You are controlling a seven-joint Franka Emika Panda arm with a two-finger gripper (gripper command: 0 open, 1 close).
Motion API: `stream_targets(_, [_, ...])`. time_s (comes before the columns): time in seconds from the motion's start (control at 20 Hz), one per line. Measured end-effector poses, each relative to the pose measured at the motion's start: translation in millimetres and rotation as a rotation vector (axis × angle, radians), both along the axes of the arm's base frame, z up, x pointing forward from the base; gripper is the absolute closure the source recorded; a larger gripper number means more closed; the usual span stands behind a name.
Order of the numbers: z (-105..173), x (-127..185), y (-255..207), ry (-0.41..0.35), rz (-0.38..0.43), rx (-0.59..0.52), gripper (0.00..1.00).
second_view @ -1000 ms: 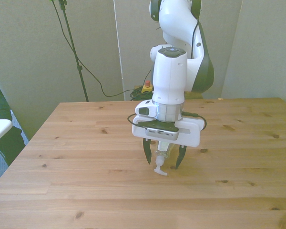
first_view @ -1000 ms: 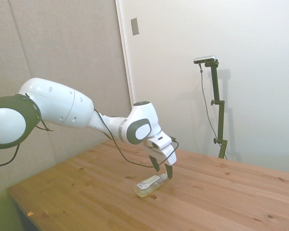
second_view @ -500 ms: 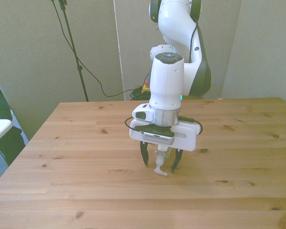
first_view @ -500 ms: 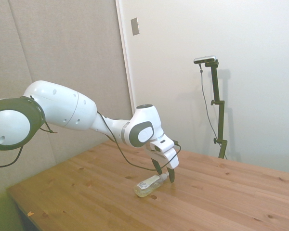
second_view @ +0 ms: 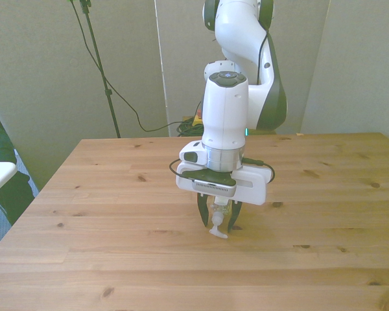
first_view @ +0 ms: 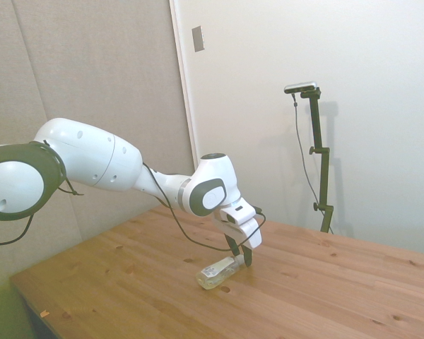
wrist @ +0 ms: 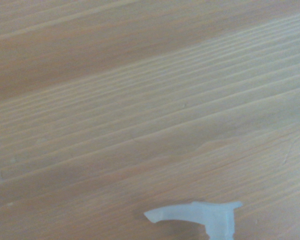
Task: Stand the sanitizer
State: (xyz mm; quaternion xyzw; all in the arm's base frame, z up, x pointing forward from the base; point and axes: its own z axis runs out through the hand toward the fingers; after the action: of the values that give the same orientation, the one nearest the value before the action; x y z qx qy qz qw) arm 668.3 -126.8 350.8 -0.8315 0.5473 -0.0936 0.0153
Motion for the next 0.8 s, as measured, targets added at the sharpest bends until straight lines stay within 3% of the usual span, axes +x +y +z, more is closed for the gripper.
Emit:
stream_targets(0.3, [3,-2,-1,0.032,-0.020,0.043,1.00])
stream_targets(0.5, [24,-1,9,0.004,-0.027,0.045,1.00])
stream_targets(0.6, [41,-1,16,-0.036,-0.030,0.018,1.00])
stream_targets(0.8, [95,-24,56,-0.204,-0.017,-0.112,1.00])
